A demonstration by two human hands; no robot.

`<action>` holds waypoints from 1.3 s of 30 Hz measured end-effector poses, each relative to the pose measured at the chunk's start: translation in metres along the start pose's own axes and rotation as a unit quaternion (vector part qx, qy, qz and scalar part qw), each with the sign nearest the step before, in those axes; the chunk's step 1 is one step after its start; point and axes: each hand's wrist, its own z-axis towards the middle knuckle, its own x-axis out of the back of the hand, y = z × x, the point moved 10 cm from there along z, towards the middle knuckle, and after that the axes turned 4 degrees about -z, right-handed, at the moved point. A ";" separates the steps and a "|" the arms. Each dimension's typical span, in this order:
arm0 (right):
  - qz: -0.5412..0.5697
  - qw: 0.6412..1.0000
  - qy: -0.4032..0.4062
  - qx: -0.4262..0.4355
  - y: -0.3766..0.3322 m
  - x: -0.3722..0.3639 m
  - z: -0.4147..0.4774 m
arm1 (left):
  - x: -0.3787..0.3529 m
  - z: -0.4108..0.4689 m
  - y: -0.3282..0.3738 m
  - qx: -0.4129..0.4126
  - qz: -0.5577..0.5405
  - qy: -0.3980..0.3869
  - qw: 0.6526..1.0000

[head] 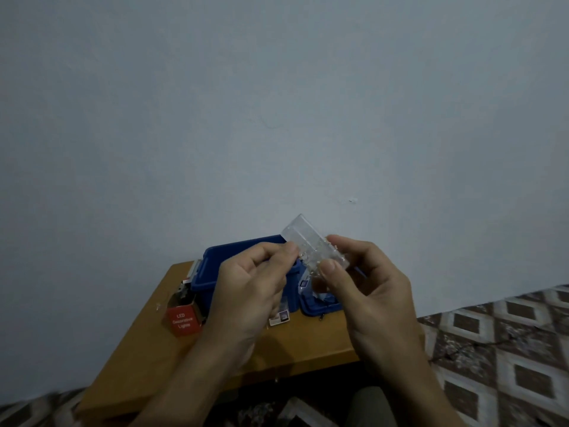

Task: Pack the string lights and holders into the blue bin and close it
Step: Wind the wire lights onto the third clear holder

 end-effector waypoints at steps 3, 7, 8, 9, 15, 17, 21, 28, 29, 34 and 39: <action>-0.009 1.000 -0.012 0.016 -0.005 -0.004 -0.001 | 0.000 -0.001 0.019 -0.063 0.087 0.002 0.994; -0.028 0.998 -0.064 0.010 -0.005 -0.007 0.002 | -0.004 0.002 0.034 -0.100 0.199 -0.036 0.974; -0.045 0.996 -0.076 0.011 -0.004 -0.007 0.003 | -0.007 0.002 0.036 -0.103 0.213 -0.050 0.970; -0.056 0.994 -0.089 0.010 -0.004 -0.007 0.003 | -0.008 0.003 0.038 -0.108 0.222 -0.060 0.967; -0.079 0.989 -0.127 -0.002 -0.001 -0.004 0.005 | -0.010 0.006 0.035 -0.110 0.252 -0.070 0.959; -0.074 0.988 -0.132 -0.002 -0.001 -0.002 0.006 | -0.010 0.006 0.031 -0.088 0.253 -0.081 0.960; -0.072 0.989 -0.130 -0.005 0.001 0.000 0.007 | -0.008 0.009 0.027 -0.070 0.275 -0.081 0.956; -0.093 0.988 -0.125 0.011 0.001 0.001 0.007 | -0.012 0.006 0.030 -0.066 0.290 -0.080 0.951; -0.096 0.988 -0.122 0.015 0.001 0.001 0.008 | -0.012 0.007 0.030 -0.061 0.284 -0.081 0.953; -0.103 0.989 -0.103 0.030 0.001 0.004 0.009 | -0.007 0.010 0.023 -0.017 0.260 -0.069 0.963; -0.110 0.989 -0.087 0.038 0.004 0.002 0.007 | -0.009 0.010 0.018 0.003 0.248 -0.076 0.966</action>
